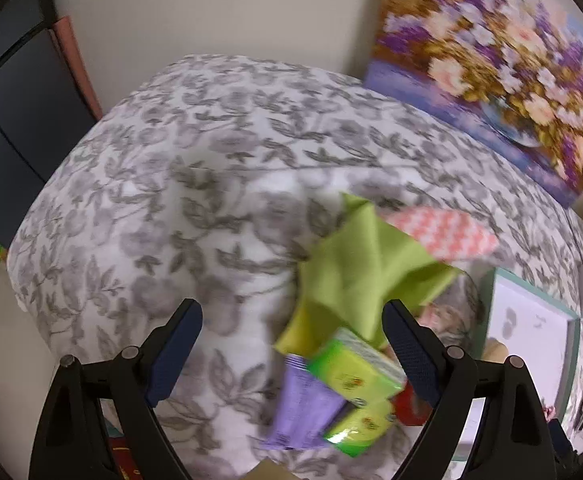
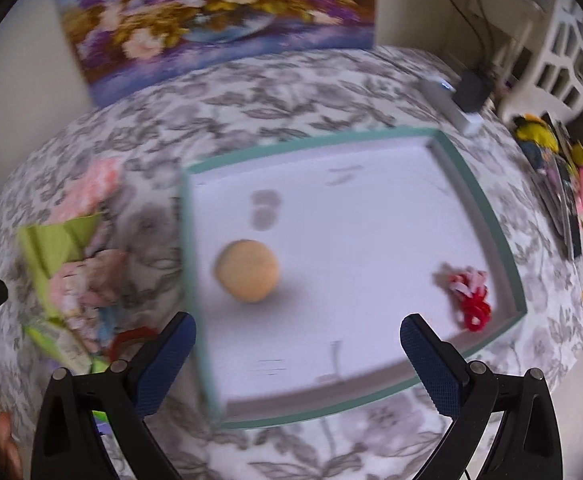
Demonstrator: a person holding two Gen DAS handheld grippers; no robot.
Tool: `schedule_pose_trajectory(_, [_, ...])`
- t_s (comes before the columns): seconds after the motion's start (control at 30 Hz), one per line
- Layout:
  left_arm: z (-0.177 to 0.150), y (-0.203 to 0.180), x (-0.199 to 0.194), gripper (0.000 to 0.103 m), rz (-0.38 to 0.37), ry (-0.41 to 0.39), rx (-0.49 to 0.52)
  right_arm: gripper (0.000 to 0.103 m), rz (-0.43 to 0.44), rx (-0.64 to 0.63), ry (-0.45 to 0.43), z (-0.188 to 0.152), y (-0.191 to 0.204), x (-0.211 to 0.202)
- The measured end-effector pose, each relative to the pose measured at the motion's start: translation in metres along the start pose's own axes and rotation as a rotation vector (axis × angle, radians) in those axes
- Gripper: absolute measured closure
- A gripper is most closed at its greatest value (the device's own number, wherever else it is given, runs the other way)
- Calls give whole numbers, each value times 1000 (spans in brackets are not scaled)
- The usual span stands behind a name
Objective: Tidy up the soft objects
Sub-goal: 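Move the left tool to the green tissue pack while the right tool approaches the red tape roll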
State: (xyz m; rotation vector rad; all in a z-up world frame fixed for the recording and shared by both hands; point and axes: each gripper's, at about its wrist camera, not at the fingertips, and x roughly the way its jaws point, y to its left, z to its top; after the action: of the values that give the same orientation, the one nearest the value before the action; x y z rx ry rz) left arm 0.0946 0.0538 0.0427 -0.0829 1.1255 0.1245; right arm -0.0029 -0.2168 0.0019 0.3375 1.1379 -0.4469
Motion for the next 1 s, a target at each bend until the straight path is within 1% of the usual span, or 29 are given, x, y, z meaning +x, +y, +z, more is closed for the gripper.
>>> schedule_pose_trajectory(0.13, [2, 15, 2, 11, -5, 3, -18, 0, 31, -43, -19, -4, 24, -8])
schedule_pose_trajectory(0.17, [3, 18, 3, 11, -12, 7, -24, 0, 51, -61, -16, -5, 32, -8])
schedule_pose_trajectory(0.27, [1, 24, 8, 11, -23, 30, -38, 0, 108, -77, 11, -9, 46, -3])
schedule_pose_trajectory(0.33, [-2, 25, 12, 11, -26, 47, -39, 0, 146, -73, 45, -13, 54, 3])
schedule_pose_trajectory(0.47, [-10, 24, 25, 11, -58, 108, -48, 0, 168, -86, 92, -20, 66, 13])
schedule_pose_trajectory(0.63, [-18, 16, 35, 11, -65, 160, -31, 0, 211, -97, 152, -28, 75, 28])
schedule_pose_trajectory(0.7, [-19, 16, 35, 11, -84, 171, -37, 8, 224, -105, 159, -30, 77, 31])
schedule_pose_trajectory(0.83, [-20, 12, 33, 11, -80, 176, -17, 13, 239, -129, 145, -31, 80, 29])
schedule_pose_trajectory(0.9, [-21, 9, 34, 11, -88, 189, -1, 17, 256, -138, 139, -31, 82, 27])
schedule_pose_trajectory(1.0, [-22, 4, 34, 11, -101, 197, 23, 20, 284, -138, 151, -31, 83, 30])
